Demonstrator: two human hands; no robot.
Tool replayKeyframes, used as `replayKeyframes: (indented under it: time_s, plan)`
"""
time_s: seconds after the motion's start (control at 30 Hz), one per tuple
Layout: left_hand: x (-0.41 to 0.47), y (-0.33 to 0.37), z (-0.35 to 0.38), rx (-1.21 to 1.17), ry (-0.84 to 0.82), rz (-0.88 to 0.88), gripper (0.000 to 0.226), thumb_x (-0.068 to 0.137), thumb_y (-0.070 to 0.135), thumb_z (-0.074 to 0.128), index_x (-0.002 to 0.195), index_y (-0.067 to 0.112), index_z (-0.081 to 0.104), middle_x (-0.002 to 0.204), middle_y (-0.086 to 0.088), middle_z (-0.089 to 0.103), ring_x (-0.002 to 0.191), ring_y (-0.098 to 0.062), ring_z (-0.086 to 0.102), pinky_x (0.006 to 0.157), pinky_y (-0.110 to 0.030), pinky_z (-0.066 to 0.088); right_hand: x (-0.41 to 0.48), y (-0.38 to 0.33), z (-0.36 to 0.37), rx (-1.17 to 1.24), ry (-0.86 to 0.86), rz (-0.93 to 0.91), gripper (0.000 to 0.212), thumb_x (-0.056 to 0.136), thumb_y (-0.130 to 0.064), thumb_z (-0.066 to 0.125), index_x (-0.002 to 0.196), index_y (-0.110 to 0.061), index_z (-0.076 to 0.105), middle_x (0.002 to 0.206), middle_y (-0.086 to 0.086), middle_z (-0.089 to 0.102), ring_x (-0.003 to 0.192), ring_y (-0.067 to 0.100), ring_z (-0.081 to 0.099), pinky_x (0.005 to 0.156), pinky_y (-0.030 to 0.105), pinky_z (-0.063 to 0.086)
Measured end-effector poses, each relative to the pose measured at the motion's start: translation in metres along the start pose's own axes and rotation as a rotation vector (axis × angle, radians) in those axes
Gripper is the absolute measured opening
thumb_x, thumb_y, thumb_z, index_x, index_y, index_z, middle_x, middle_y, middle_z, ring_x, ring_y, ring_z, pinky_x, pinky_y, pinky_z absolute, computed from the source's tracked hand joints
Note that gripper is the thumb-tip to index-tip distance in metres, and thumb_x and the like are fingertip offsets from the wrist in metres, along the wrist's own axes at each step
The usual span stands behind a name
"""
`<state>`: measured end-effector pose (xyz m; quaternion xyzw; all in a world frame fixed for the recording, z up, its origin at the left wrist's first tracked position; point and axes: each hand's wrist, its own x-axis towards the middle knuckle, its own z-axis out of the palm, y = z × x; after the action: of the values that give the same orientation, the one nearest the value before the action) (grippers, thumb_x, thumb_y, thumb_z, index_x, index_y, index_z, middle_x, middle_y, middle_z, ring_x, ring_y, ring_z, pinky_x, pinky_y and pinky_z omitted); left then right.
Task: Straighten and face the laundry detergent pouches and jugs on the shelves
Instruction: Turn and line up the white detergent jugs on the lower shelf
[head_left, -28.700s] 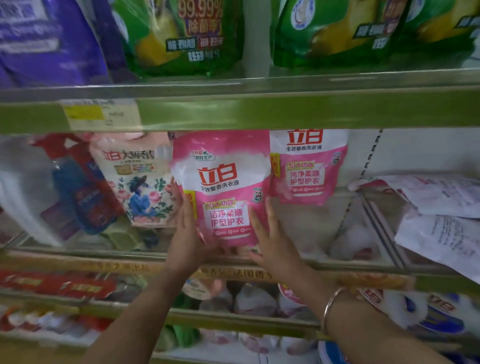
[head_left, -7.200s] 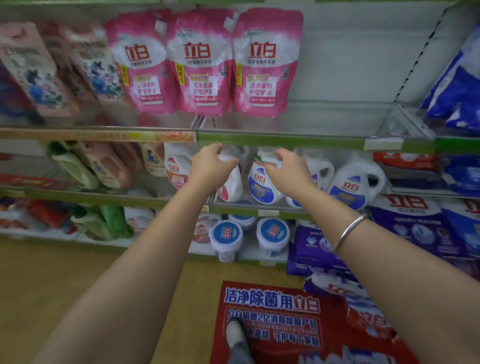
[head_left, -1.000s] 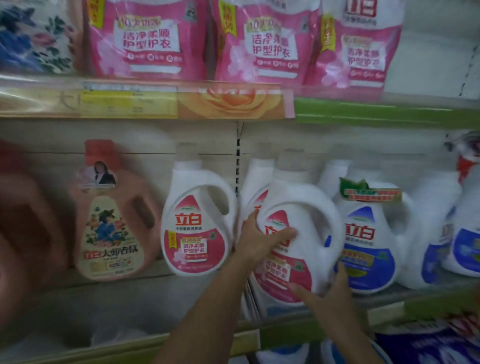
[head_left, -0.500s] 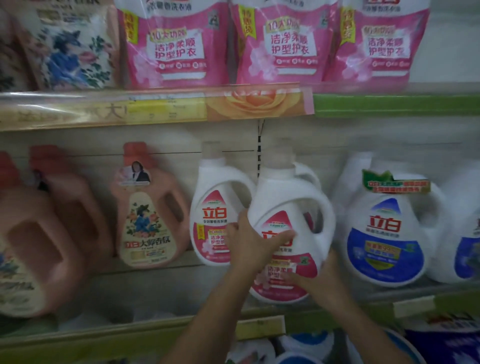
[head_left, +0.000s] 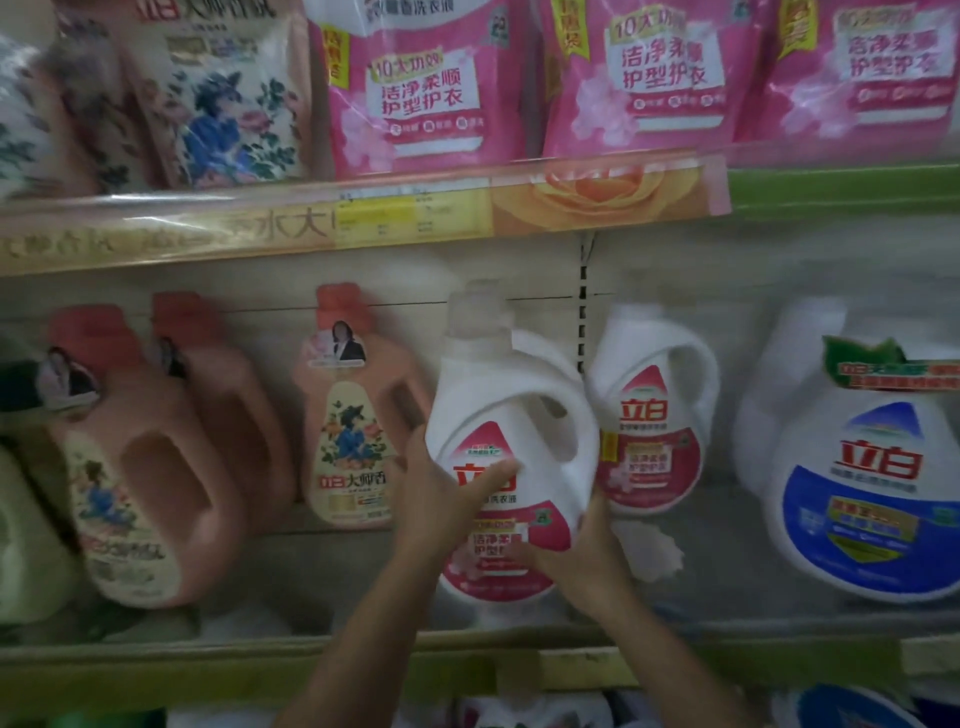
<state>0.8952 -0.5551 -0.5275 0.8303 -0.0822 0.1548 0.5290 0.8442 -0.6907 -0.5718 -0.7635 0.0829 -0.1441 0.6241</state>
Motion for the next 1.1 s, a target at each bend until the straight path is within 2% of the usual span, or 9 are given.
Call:
replayKeyframes:
  time_s: [0.13,0.23,0.3,0.43,0.7,0.8,0.87,0.97,1.1]
  plan:
    - [0.005,-0.005,0.009,-0.007,0.065,-0.029,0.101,0.036,0.089,0.058,0.12,0.035,0.039,0.111,0.002,0.058,0.107,-0.024,0.058,0.082,-0.043,0.056,0.01,0.001,-0.002,0.034,-0.031,-0.006,0.084,0.063,-0.018,0.084,0.128,-0.033,0.031,0.115,-0.008,0.057,0.105,0.01,0.06,0.084,0.034,0.054]
    - [0.004,-0.003,0.011,-0.002,0.073,-0.015,0.087,0.053,0.068,0.072,0.125,0.032,0.038,0.117,0.004,0.049,0.11,-0.016,0.047,0.086,-0.03,0.048,0.013,0.003,-0.003,0.053,-0.044,-0.018,0.081,0.063,-0.015,0.084,0.124,-0.033,0.034,0.109,-0.01,0.06,0.094,0.003,0.062,0.069,0.021,0.055]
    - [0.002,-0.005,0.012,-0.008,0.091,-0.004,0.083,0.061,0.055,0.077,0.13,0.028,0.038,0.122,0.002,0.045,0.11,-0.011,0.039,0.085,-0.027,0.042,0.013,0.006,-0.002,0.058,-0.034,-0.015,0.082,0.064,-0.014,0.083,0.127,-0.031,0.034,0.112,-0.007,0.06,0.098,0.008,0.063,0.075,0.028,0.057]
    - [-0.003,-0.007,0.008,-0.02,0.067,0.019,0.084,0.065,0.049,0.077,0.134,0.027,0.035,0.129,0.0,0.042,0.109,-0.008,0.034,0.087,-0.026,0.038,0.011,0.009,-0.001,0.068,-0.036,-0.021,0.085,0.065,-0.012,0.082,0.132,-0.029,0.032,0.116,-0.003,0.059,0.104,0.015,0.062,0.084,0.039,0.056]
    - [-0.016,-0.013,0.001,-0.068,0.007,-0.015,0.083,0.067,0.046,0.077,0.135,0.03,0.032,0.123,0.001,0.04,0.113,-0.018,0.048,0.094,-0.039,0.05,0.003,0.003,0.002,0.027,-0.011,-0.028,0.081,0.07,-0.009,0.078,0.134,-0.02,0.03,0.118,-0.001,0.055,0.105,0.018,0.059,0.083,0.039,0.053]
    - [-0.019,-0.001,-0.006,-0.021,0.007,0.01,0.076,0.069,0.041,0.078,0.131,0.022,0.039,0.112,0.005,0.045,0.103,-0.011,0.053,0.083,-0.023,0.051,-0.002,-0.002,-0.001,-0.053,-0.025,-0.04,0.081,0.071,-0.01,0.079,0.135,-0.019,0.031,0.122,0.0,0.055,0.112,0.019,0.058,0.087,0.038,0.053]
    - [-0.02,0.01,-0.01,0.018,0.021,0.027,0.081,0.07,0.044,0.076,0.136,0.019,0.036,0.124,0.002,0.047,0.112,-0.013,0.052,0.088,-0.023,0.047,-0.006,-0.002,-0.006,-0.106,-0.056,-0.046,0.087,0.071,-0.01,0.079,0.14,-0.02,0.027,0.13,0.002,0.053,0.116,0.019,0.056,0.088,0.033,0.052]
    - [-0.018,0.031,-0.008,0.061,0.055,0.095,0.096,0.074,0.051,0.07,0.147,0.018,0.018,0.151,-0.004,0.025,0.139,-0.022,0.027,0.111,-0.04,0.031,-0.015,-0.009,-0.015,-0.179,-0.061,-0.018,0.09,0.073,-0.018,0.079,0.143,-0.021,0.022,0.134,0.0,0.05,0.12,0.018,0.052,0.093,0.031,0.045]
    - [-0.021,0.058,0.002,0.044,0.121,0.123,0.092,0.078,0.044,0.069,0.148,0.014,0.019,0.152,-0.008,0.021,0.141,-0.027,0.02,0.112,-0.042,0.026,-0.021,-0.017,-0.024,-0.22,-0.055,-0.026,0.091,0.068,-0.032,0.08,0.142,-0.025,0.026,0.132,-0.01,0.051,0.12,0.01,0.051,0.102,0.04,0.045]
